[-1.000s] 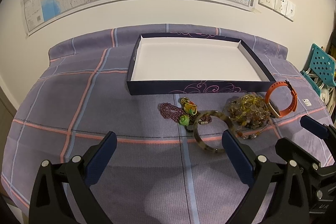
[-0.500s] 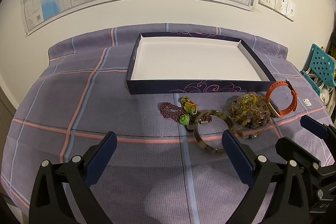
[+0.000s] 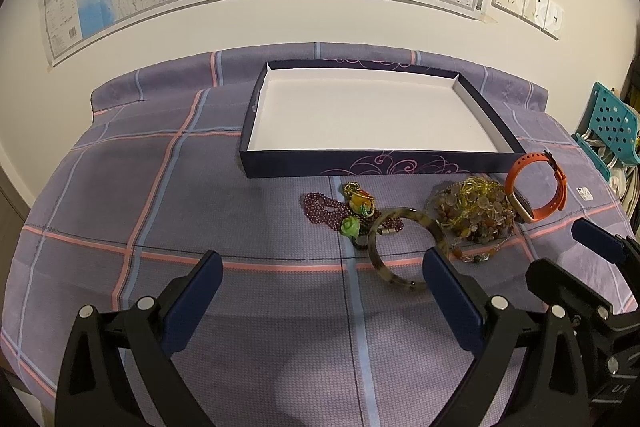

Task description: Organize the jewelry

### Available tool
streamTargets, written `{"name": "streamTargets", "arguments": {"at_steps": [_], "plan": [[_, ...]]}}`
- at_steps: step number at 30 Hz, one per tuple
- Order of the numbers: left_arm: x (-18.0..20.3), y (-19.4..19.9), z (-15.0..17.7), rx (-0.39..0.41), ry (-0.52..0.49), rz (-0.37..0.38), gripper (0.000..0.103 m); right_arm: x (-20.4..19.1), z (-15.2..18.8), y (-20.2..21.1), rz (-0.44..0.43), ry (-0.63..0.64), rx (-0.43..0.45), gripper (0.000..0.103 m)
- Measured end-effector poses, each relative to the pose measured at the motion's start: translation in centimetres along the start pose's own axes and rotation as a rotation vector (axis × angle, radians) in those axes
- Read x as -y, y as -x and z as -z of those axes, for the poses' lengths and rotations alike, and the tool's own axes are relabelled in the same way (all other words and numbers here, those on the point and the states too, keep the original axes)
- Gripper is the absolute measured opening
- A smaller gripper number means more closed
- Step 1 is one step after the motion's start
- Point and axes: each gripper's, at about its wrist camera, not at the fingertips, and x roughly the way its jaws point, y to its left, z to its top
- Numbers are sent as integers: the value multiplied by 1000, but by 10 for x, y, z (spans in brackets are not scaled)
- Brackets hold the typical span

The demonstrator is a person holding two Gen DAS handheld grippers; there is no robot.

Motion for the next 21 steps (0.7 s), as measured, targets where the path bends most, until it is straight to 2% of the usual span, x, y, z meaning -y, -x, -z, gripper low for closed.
{"name": "streamTargets", "arguments": {"at_steps": [14,21], "plan": [[2,-6,0,-15,-1,9,97,3,-2,1,11,-10,3,98],[2,-11,0,-25,-1,21,97,29,-7,5,64,-64,18,98]]}}
